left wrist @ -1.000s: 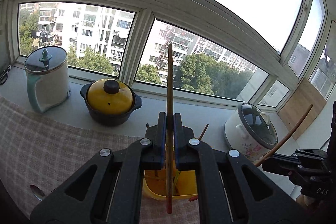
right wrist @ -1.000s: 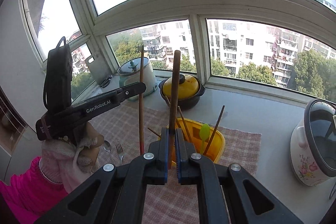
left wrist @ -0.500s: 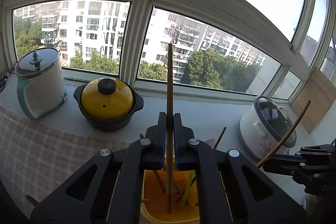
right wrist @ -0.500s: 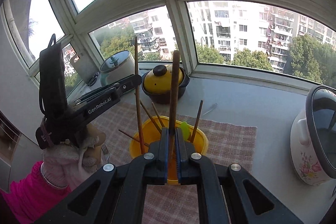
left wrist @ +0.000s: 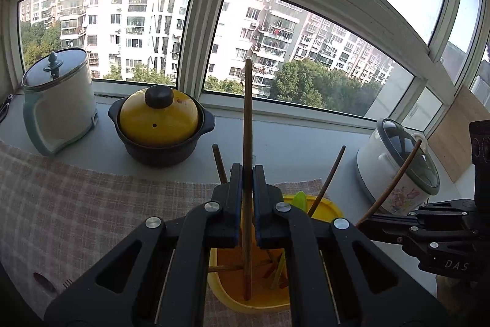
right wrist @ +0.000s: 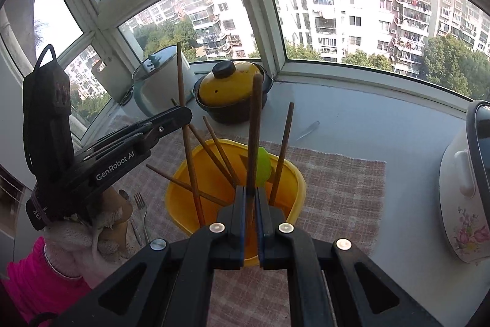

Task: Organize utensils
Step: 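Lower both chopsticks into the yellow container and open both tools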

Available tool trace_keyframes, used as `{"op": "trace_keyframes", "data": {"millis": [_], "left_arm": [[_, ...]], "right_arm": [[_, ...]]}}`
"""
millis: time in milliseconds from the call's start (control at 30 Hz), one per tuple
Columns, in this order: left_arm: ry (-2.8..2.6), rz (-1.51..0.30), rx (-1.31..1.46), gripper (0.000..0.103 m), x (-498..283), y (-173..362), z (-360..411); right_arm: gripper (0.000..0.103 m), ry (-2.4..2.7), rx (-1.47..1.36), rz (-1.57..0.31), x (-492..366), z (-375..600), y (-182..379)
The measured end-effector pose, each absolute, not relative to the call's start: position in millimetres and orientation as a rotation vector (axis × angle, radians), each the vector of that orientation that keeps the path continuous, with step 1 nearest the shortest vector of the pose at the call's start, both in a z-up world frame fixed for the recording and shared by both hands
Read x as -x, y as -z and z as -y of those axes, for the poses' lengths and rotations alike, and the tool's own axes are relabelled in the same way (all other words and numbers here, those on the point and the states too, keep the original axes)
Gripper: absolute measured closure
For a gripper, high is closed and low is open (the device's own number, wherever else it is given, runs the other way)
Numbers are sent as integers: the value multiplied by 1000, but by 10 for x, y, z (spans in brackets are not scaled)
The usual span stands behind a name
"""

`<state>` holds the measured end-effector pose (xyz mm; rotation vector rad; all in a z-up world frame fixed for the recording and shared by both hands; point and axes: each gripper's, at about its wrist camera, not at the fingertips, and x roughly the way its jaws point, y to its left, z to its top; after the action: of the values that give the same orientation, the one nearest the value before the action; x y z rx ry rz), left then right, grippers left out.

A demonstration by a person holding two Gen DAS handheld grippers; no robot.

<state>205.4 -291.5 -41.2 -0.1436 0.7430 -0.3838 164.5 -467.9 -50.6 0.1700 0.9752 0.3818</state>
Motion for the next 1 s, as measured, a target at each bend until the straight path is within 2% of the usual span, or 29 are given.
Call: {"op": "trace_keyframes", "data": {"millis": [367,433,467,500,567,633,733,800,833,900,1000], "left_arm": [[408,-765,131,99,-1980,389,2896],[414,-764,119,99,-1955,369,2902],[408,-760,111,99,-1934,358,2902],[406,-759,109,99,-1923,348,2899],[410,-764,116,97,-1911,340,2878],[409,-765,121,90,-1894,332,2857],[412,-765,120,90,-1860,323,2834],[413,-770,119,87,-1842,315,2820],[414,-769,121,80,-1828,310,2803],[410,-764,126,75,-1789,295,2759],[409,-765,132,75,-1735,272,2679]], "right_arm": [[98,-359,-171,-998,-1623,4662,608],[89,-349,-176,-998,-1605,4674,609],[72,-344,-176,-992,-1588,4680,600],[66,-337,-172,-988,-1569,4682,590],[66,-332,-174,-986,-1539,4685,581],[66,-327,-176,-984,-1507,4682,576],[64,-317,-170,-978,-1459,4668,570],[60,-310,-167,-973,-1427,4654,559],[59,-305,-164,-968,-1411,4650,556],[52,-299,-161,-961,-1377,4636,543],[46,-292,-155,-946,-1321,4602,511]]}}
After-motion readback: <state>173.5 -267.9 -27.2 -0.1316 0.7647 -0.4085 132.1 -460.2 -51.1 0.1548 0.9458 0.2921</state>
